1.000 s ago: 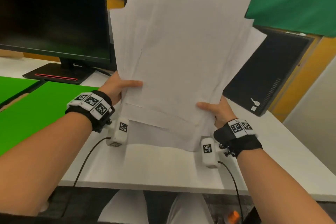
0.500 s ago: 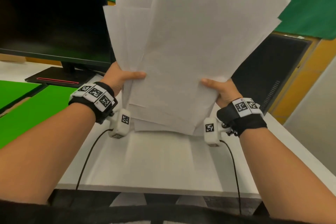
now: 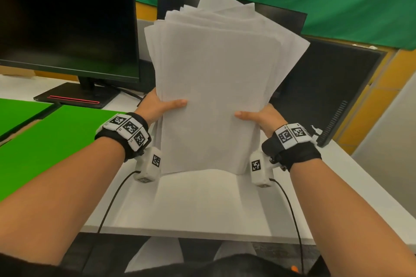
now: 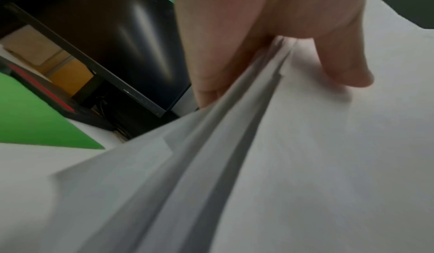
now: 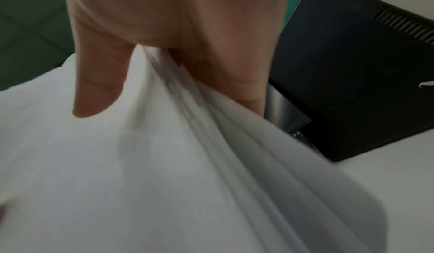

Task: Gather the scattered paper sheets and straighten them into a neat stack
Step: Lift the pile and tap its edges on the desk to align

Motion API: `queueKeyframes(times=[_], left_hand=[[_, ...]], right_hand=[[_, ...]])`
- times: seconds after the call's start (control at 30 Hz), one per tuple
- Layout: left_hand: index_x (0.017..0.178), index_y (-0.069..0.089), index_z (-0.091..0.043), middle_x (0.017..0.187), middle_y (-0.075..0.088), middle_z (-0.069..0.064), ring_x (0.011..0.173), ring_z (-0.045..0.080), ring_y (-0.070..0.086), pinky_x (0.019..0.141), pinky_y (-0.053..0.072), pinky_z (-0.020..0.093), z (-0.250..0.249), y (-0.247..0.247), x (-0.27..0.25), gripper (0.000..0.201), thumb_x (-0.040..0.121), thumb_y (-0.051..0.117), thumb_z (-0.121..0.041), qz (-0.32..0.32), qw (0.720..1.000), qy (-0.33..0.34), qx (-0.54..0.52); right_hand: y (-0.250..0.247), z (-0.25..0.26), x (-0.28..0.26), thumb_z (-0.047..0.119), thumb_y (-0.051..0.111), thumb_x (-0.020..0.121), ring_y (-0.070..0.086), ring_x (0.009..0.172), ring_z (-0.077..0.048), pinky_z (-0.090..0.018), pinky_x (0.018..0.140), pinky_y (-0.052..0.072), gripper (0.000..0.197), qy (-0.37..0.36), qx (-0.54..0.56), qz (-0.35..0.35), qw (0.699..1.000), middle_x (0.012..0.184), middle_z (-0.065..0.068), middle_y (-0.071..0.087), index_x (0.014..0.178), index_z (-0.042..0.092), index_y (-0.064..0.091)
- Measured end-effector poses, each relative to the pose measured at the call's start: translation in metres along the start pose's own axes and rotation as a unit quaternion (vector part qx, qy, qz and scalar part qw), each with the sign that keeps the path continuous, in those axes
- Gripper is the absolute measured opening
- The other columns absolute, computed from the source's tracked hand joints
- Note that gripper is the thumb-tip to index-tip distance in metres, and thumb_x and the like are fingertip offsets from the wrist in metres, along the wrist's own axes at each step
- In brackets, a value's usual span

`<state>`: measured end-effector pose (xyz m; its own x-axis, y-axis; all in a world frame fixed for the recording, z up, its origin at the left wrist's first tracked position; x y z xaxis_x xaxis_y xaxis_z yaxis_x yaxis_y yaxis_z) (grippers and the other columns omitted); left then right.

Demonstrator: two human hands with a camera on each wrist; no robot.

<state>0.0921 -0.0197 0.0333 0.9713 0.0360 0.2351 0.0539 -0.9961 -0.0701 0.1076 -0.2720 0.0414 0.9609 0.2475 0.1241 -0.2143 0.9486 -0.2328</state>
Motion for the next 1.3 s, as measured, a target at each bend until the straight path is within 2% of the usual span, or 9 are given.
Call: queueKeyframes(times=[0.1,0.23,0.37,0.53,0.7,0.83,0.93,1.17,1.3], left_hand=[[0.140,0.041,-0.019,0.136,0.056,0.004,0.125,0.023,0.054,0.107,0.042,0.048,0.000,0.007,-0.002,0.110,0.042,0.082,-0.048,0.018,0.999,-0.004,0.043],[0.137,0.043,-0.016,0.134,0.057,0.007,0.122,0.026,0.055,0.104,0.045,0.051,0.002,0.005,-0.009,0.095,0.053,0.086,-0.030,-0.031,0.999,0.008,0.024],[0.132,0.049,-0.012,0.127,0.062,0.010,0.115,0.028,0.060,0.097,0.051,0.049,0.001,-0.003,-0.012,0.076,0.064,0.083,-0.011,-0.125,0.990,0.035,-0.051],[0.133,0.040,-0.014,0.128,0.057,0.004,0.118,0.023,0.057,0.100,0.049,0.046,-0.018,-0.006,-0.005,0.093,0.054,0.086,-0.028,-0.120,0.989,0.057,-0.059],[0.141,0.028,-0.016,0.139,0.049,0.004,0.126,0.021,0.050,0.106,0.043,0.044,-0.020,-0.003,0.005,0.097,0.062,0.085,-0.022,-0.077,0.996,0.051,0.011],[0.112,0.042,-0.021,0.115,0.057,0.001,0.107,0.019,0.056,0.094,0.049,0.036,-0.018,-0.016,0.005,0.056,0.070,0.080,-0.015,-0.081,0.995,0.052,0.021],[0.095,0.051,-0.024,0.093,0.063,-0.003,0.083,0.014,0.062,0.074,0.052,0.028,-0.018,-0.020,0.002,0.033,0.075,0.075,-0.012,-0.047,0.997,0.053,0.039],[0.121,0.058,-0.016,0.116,0.066,0.002,0.111,0.025,0.063,0.097,0.051,0.045,-0.007,0.012,-0.008,0.089,0.040,0.087,-0.038,0.008,0.999,0.005,-0.052],[0.122,0.054,-0.014,0.110,0.065,-0.001,0.108,0.024,0.062,0.097,0.051,0.045,-0.011,0.019,-0.011,0.081,0.047,0.079,-0.033,-0.044,0.995,0.026,-0.090]], right_hand=[[0.008,-0.003,-0.002,0.010,0.076,0.072,0.060,0.107,-0.022,-0.044,0.102,0.045,0.039,-0.007,-0.004,-0.003,1.000,0.121,-0.008,0.063,0.104,0.024,0.059],[-0.002,-0.005,-0.001,0.031,0.083,0.058,0.063,0.107,-0.029,-0.048,0.098,0.048,0.048,-0.022,0.068,-0.091,0.993,0.106,-0.004,0.068,0.100,0.020,0.062],[-0.010,0.008,-0.002,0.011,0.072,0.077,0.066,0.092,-0.023,-0.043,0.093,0.051,0.032,-0.052,0.114,-0.132,0.983,0.094,-0.001,0.067,0.107,0.010,0.061],[-0.018,0.033,-0.009,0.030,0.081,0.048,0.069,0.092,-0.013,-0.031,0.080,0.057,0.062,-0.103,0.152,-0.119,0.976,0.104,0.000,0.069,0.105,0.020,0.060],[-0.022,0.034,-0.006,0.004,0.075,0.072,0.063,0.108,-0.022,-0.038,0.089,0.053,0.059,-0.094,0.107,-0.113,0.983,0.121,-0.008,0.063,0.126,0.010,0.051],[-0.030,0.032,-0.006,0.010,0.079,0.068,0.066,0.095,-0.021,-0.037,0.084,0.054,0.049,-0.089,0.109,-0.155,0.978,0.102,-0.003,0.068,0.113,0.010,0.060],[-0.035,0.026,-0.007,0.029,0.085,0.041,0.069,0.091,-0.019,-0.033,0.078,0.057,0.071,-0.085,0.152,-0.173,0.969,0.101,-0.003,0.070,0.106,0.012,0.063],[-0.016,0.013,-0.004,0.035,0.091,0.031,0.070,0.094,-0.019,-0.029,0.071,0.058,0.100,-0.034,0.174,-0.103,0.979,0.113,-0.008,0.069,0.122,0.008,0.059],[-0.027,0.020,-0.010,0.033,0.086,0.043,0.068,0.089,-0.019,-0.037,0.082,0.056,0.060,-0.056,0.174,-0.181,0.966,0.096,0.000,0.070,0.097,0.018,0.064]])
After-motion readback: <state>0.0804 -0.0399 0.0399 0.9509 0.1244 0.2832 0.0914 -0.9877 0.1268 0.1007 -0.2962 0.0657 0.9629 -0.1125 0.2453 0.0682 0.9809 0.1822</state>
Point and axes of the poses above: each hand's wrist, its own x-axis towards the middle knuckle, its own y-axis out of the palm, z = x × y, the point moved 9 cm from there along x, towards the middle knuckle
